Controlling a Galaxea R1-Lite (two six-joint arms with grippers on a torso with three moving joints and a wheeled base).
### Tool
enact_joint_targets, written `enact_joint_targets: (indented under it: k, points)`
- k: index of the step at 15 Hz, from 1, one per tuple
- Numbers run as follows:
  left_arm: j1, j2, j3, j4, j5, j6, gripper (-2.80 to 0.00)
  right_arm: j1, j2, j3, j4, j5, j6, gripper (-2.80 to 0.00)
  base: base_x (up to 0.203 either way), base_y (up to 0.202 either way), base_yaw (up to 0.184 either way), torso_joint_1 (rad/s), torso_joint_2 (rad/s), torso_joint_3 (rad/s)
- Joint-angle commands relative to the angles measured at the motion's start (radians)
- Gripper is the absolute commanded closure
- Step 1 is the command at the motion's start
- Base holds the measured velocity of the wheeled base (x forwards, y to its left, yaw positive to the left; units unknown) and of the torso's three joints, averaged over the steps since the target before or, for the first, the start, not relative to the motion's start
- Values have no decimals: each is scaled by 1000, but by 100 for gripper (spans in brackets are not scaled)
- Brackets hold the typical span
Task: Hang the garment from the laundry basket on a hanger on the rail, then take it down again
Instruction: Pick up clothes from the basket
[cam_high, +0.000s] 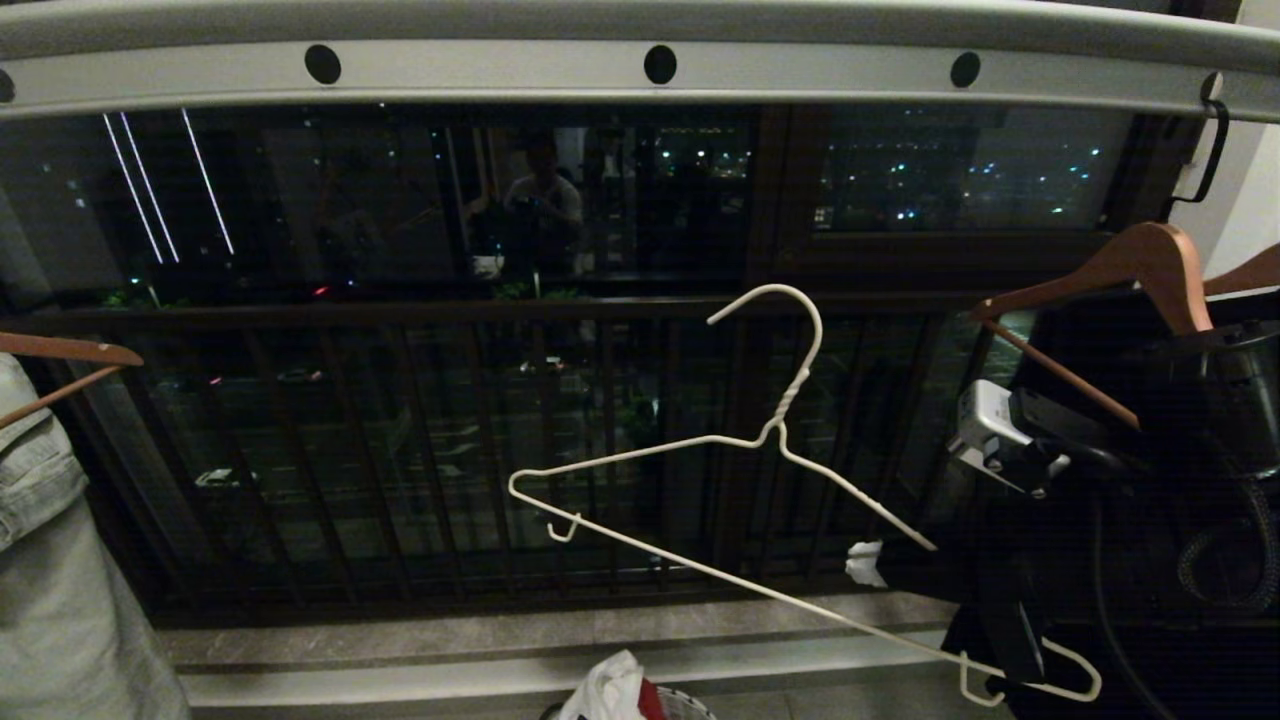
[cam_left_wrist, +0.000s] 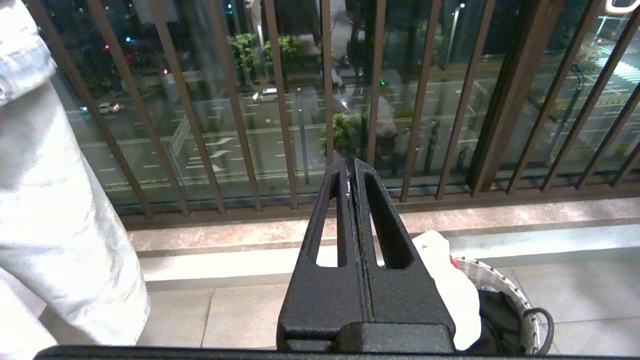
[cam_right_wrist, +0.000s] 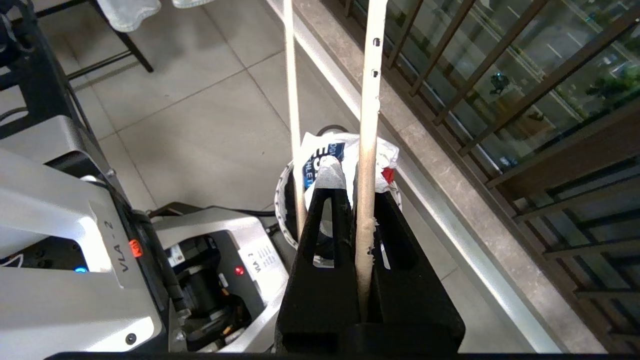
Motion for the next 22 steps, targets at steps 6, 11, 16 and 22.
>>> enact_joint_targets:
  k: [6,11,16,22]
  points:
    - [0,1,0,0,-1,0,0,-1,-5,-1,-2,-1,-1,0,0,0,0,-140,304,156]
    - [0,1,0,0,-1,0,0,-1,-12,-1,-2,-1,-1,0,0,0,0,-143,317,172]
    - [0,1,0,0,0,0,0,-1,-8,-1,-2,-4,-1,0,0,0,0,-153,340,187]
    - [0,0,0,0,0,0,0,-3,-16,-1,-11,-6,-1,0,0,0,0,-165,375,209]
